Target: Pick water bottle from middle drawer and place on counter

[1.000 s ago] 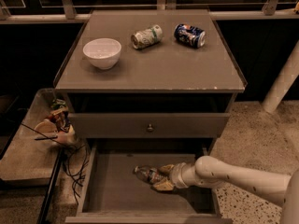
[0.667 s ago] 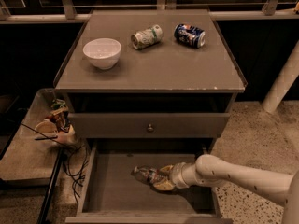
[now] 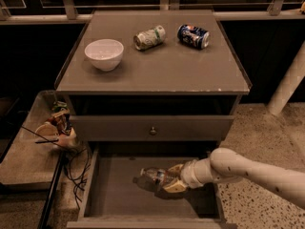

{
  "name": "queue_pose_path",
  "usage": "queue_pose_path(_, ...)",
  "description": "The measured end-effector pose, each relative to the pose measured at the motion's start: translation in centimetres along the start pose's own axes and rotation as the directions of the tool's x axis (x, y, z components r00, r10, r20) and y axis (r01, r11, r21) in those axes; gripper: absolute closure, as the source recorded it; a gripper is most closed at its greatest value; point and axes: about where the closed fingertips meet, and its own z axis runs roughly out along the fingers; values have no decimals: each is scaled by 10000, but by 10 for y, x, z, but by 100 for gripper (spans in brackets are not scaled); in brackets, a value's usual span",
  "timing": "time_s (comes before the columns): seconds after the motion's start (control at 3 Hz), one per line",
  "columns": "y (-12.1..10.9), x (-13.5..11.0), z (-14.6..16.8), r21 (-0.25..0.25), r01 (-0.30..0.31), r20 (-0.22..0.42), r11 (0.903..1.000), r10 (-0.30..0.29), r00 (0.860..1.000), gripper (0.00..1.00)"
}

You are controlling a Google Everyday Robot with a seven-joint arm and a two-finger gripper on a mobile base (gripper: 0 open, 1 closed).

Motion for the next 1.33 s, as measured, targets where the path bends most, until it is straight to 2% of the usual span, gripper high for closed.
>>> queue_pose_path(0.33,6,-14,-33,-235,225,-33,9995,-226,9997,100)
queue_pose_path(0.67,7,-32,-70,-180,558,-13,9983,-558,9984,100)
queue_pose_path(1.0,-10,-56,-126,46,528,-16,9986,-528,9986,100)
queue_pose_path(1.33,-21,-80,-193,563,229,68,9982,-233,9997,100)
